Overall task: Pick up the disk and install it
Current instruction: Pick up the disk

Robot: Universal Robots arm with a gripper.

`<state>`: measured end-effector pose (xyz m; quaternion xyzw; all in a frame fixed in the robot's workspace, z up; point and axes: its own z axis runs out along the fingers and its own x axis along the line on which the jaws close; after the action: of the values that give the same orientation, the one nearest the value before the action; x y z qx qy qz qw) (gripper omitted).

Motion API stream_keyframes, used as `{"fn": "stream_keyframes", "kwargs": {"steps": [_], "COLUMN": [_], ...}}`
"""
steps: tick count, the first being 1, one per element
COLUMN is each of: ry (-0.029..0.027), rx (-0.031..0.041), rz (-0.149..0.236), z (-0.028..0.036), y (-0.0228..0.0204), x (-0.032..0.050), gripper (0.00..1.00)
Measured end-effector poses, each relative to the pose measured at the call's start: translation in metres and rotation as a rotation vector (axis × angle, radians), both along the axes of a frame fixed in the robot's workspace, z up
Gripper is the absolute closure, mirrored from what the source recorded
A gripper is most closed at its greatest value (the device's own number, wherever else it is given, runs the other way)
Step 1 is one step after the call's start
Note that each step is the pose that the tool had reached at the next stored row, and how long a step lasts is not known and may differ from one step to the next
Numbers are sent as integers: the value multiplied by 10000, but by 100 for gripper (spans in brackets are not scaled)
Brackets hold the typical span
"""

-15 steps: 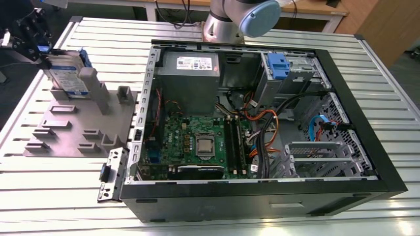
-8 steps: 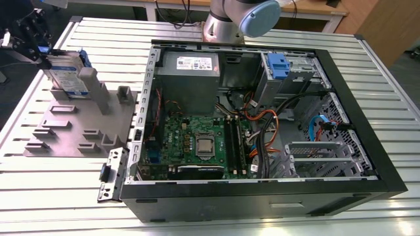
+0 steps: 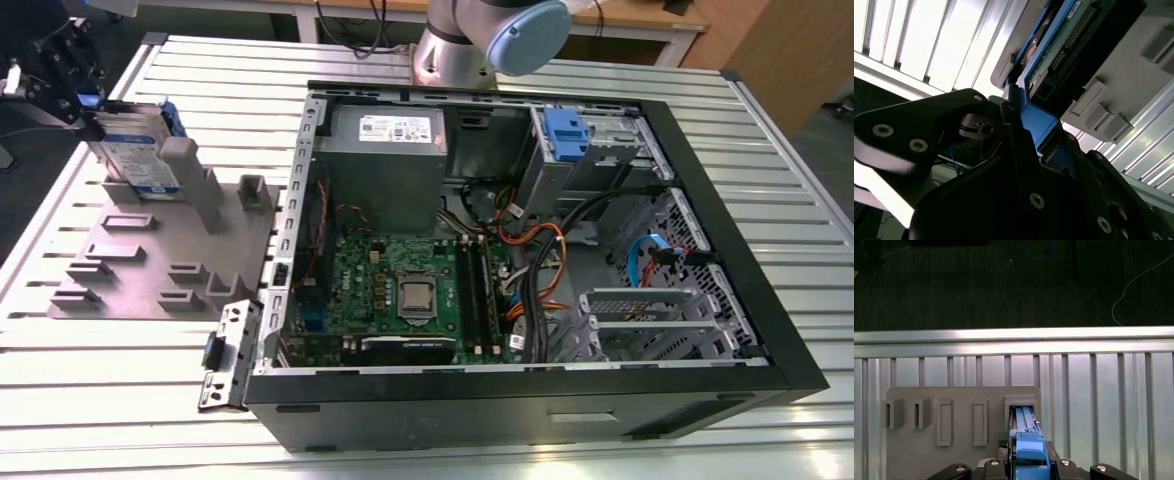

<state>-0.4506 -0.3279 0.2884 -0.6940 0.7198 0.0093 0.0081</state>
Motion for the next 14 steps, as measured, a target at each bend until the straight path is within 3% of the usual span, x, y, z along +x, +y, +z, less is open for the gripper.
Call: {"fn": "stream_keyframes", "kwargs": {"steps": [5,7,14], "ry": [-1,1,0], "rx": [0,-3,-4], "rz": [0,0,0], "z": [34,82,112], "y": [0,0,0], "x": [0,0,0], "gripper": [64,64,64]}}
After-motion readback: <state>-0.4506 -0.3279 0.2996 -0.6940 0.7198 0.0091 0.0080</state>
